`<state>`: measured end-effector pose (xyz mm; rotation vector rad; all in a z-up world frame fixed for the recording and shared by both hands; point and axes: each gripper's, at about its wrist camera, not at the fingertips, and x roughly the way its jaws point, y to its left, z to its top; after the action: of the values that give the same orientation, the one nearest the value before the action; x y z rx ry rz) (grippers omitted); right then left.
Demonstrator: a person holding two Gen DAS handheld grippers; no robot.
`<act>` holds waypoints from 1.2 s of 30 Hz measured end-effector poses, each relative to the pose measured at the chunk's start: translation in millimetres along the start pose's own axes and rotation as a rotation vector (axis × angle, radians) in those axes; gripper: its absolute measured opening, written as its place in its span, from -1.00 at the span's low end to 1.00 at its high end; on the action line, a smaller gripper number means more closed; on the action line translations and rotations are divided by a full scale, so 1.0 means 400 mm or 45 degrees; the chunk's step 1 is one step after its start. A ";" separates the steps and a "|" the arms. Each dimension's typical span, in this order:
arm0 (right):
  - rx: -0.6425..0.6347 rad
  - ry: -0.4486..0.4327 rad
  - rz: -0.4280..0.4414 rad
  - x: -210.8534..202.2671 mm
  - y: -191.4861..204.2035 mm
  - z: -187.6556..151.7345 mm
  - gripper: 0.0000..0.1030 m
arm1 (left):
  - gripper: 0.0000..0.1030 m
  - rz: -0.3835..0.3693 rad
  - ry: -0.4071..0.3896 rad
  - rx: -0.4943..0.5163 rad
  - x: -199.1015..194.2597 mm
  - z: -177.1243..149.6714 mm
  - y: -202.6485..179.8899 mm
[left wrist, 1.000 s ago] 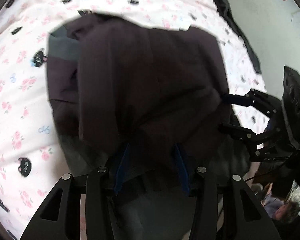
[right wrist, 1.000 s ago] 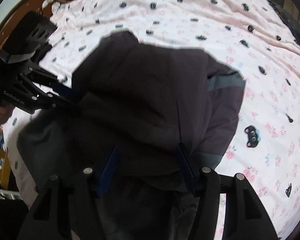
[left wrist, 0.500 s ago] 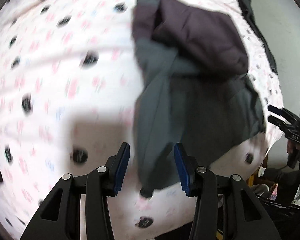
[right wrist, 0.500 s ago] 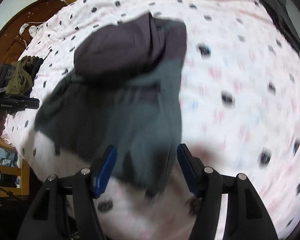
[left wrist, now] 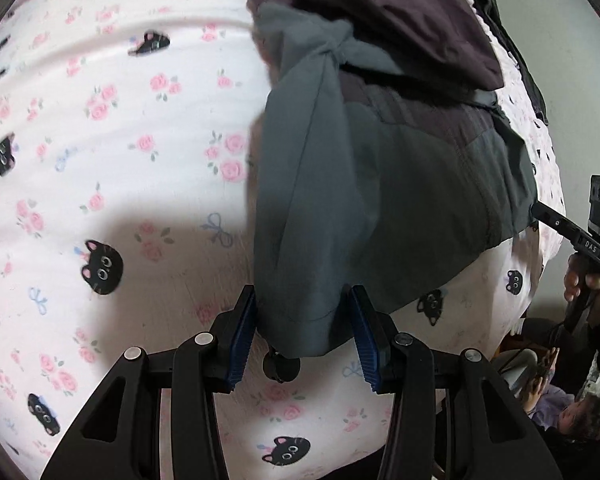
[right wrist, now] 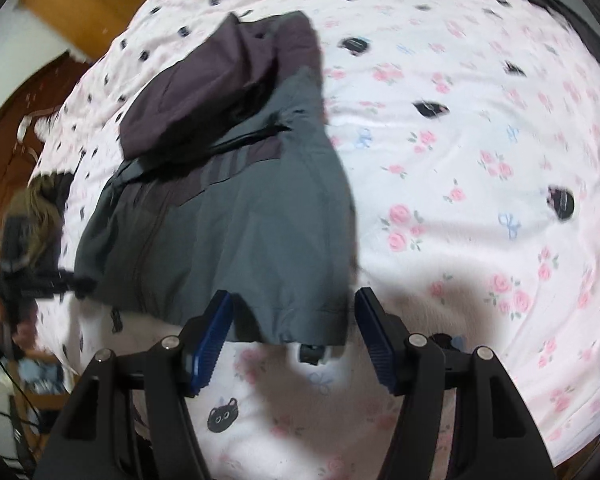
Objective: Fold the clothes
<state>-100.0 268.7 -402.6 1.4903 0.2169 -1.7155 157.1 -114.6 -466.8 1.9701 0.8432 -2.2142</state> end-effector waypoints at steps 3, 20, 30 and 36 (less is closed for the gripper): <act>0.079 -0.011 0.064 0.002 -0.029 -0.008 0.25 | -0.20 -0.041 -0.010 -0.050 0.010 0.001 0.019; -0.016 -0.029 0.112 0.019 0.029 -0.014 -0.67 | -0.84 -0.048 -0.150 -0.095 -0.008 -0.013 -0.009; -0.038 -0.165 0.249 -0.120 0.059 0.081 -0.68 | -0.86 -0.173 -0.362 -0.259 -0.180 0.020 0.022; 0.031 -0.230 0.320 -0.142 0.064 0.173 -0.68 | -0.86 -0.220 -0.457 -0.300 -0.216 0.112 0.005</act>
<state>-136.8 236.5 -323.2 1.3098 -0.0838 -1.6401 133.2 -162.2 -385.5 1.3892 1.1872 -2.3281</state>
